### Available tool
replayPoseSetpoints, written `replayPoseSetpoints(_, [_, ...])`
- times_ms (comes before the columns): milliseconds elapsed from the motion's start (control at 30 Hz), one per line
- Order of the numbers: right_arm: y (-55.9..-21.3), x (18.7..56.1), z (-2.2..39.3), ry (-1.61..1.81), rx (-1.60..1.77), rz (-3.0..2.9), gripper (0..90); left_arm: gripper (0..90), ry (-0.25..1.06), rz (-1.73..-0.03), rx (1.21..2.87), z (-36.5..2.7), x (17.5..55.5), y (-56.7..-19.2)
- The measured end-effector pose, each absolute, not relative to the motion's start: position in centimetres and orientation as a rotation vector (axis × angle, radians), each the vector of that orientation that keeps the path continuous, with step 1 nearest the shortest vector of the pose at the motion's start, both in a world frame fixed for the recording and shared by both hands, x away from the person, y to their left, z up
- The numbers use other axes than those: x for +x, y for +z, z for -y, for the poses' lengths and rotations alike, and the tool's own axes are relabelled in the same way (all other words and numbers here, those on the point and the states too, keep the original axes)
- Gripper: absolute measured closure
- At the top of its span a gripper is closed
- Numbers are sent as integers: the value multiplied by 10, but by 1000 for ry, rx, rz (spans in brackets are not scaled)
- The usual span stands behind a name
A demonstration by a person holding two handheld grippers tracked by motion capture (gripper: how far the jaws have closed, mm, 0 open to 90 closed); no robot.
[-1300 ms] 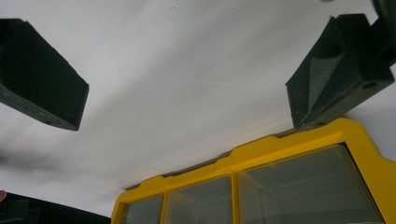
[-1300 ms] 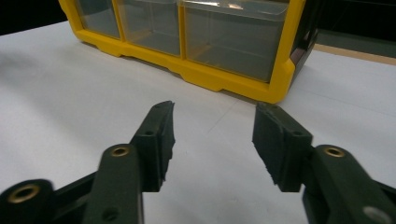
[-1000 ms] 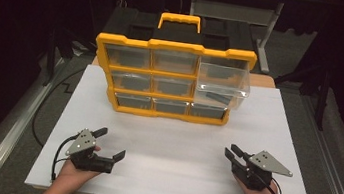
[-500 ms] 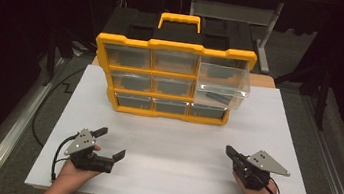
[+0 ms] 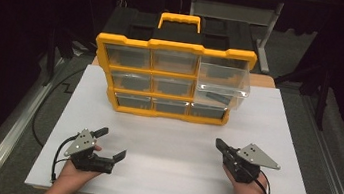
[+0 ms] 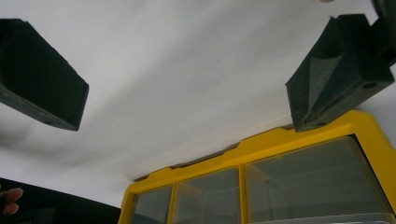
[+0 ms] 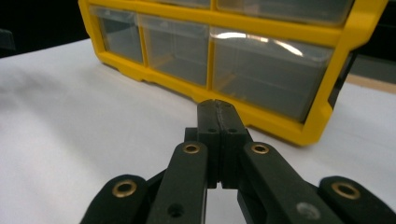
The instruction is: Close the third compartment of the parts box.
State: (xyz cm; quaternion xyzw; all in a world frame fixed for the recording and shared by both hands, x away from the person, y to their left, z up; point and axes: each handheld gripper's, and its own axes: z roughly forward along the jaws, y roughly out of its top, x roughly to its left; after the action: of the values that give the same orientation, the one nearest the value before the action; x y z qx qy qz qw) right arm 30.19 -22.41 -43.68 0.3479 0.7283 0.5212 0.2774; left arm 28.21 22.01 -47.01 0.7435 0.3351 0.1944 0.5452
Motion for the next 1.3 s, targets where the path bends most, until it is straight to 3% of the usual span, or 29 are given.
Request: replayPoseSetpoints(1300, [-367, 307, 195, 1475, 781, -1860, 900, 3, 465, -789, 1754, -222, 281, -469])
